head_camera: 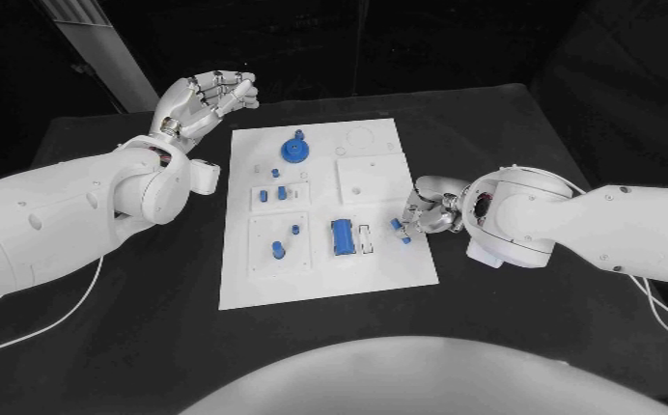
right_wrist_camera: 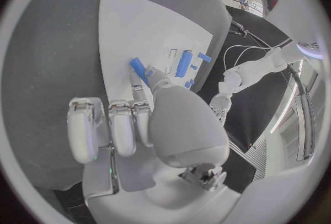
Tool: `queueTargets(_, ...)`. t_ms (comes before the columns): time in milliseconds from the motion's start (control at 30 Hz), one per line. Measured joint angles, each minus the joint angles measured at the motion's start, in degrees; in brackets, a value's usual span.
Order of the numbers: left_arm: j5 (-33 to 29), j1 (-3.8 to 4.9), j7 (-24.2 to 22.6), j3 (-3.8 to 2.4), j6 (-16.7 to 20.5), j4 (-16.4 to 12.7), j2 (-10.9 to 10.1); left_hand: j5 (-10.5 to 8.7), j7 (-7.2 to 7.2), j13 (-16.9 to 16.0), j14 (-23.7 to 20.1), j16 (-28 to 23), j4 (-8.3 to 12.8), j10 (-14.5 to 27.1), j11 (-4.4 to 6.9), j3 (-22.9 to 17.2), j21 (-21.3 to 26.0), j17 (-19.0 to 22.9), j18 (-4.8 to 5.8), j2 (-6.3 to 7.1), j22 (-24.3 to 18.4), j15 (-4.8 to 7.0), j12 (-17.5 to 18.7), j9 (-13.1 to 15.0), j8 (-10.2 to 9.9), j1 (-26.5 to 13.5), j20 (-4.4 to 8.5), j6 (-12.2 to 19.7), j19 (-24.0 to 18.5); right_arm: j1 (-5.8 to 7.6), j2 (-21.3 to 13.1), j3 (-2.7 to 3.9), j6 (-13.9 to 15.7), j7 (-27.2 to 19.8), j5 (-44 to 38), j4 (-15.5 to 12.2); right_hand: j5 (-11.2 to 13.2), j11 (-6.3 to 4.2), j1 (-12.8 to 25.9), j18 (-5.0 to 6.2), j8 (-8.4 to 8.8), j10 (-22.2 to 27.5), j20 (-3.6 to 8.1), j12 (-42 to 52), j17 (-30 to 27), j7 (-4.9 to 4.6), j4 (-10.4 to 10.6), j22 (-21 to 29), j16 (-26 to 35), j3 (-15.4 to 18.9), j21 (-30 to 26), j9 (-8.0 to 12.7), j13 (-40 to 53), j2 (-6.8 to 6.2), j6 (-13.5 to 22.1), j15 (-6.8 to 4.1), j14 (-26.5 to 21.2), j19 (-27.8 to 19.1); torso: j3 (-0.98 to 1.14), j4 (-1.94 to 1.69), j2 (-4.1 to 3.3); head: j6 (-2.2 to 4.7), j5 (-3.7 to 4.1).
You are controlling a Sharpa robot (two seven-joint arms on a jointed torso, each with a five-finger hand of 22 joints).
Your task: Assemble the parts on the task board
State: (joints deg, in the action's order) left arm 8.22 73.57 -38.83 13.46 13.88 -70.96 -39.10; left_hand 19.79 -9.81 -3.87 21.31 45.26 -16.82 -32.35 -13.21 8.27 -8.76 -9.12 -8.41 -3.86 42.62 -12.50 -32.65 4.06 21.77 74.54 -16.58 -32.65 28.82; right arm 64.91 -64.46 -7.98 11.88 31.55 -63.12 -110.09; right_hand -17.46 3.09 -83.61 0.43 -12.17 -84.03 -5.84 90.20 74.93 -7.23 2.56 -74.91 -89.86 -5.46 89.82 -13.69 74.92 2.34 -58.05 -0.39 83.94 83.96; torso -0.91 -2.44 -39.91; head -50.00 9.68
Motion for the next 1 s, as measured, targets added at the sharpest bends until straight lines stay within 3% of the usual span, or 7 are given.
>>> queueTargets(567, 0.0, -0.05, 0.0, 0.0, 0.0, 0.1, 0.1, 0.0, 0.0, 0.0, 0.0, 0.0, 0.0, 0.0, 0.0, 0.0, 0.0, 0.0, 0.0, 0.0, 0.0, 0.0, 0.0, 0.0, 0.0, 0.0, 0.0, 0.0, 0.0, -0.03, -0.1, 0.0, 5.1, -7.6, 13.8, 0.5, -0.7, -0.01, 0.2, 0.0, 0.27, 0.0, 0.0, 0.0, 0.0, -0.58, -0.8, 0.0, 0.0, -0.8, 0.0, 0.2, 0.0, -0.17, -0.6, 0.2, 0.2, 0.0, -0.06, -0.09, 0.01, 0.0, 0.02)
queueTargets(833, 0.0, -0.06, 0.0, 0.0, -0.1, 0.1, 0.3, 0.0, 0.0, 0.0, 0.0, 0.0, 0.0, 0.0, 0.0, 0.0, 0.0, 0.0, 0.0, 0.0, 0.0, 0.0, 0.0, 0.0, 0.0, 0.0, 0.0, 0.0, 0.0, -0.02, 0.6, 0.0, 4.9, -9.8, 22.5, 1.1, -0.7, -0.01, 1.0, -0.01, 0.64, 0.0, 0.0, 0.0, 0.0, -0.69, -0.6, 0.0, 0.0, -1.1, 0.0, 0.5, 0.0, -0.93, -0.7, 0.2, 0.2, 0.0, -0.09, -0.09, 0.01, 0.0, -0.17)
queueTargets(1000, 0.0, -0.06, 0.0, 0.0, -0.1, 0.2, 0.4, 0.0, 0.0, 0.0, 0.0, 0.0, 0.0, 0.0, 0.0, 0.0, 0.0, 0.0, 0.0, 0.0, 0.0, 0.0, 0.0, 0.0, 0.0, 0.0, 0.0, 0.0, 0.0, -0.02, 1.1, 0.0, 3.4, -9.8, 27.8, 1.6, -0.7, -0.01, 1.8, 0.0, 0.75, 0.0, 0.01, 0.0, 0.0, -0.66, -0.4, 0.0, 0.0, -1.2, 0.0, 0.8, 0.0, -0.73, -0.8, 0.2, 0.2, 0.0, -0.09, -0.09, 0.01, 0.0, -0.17)
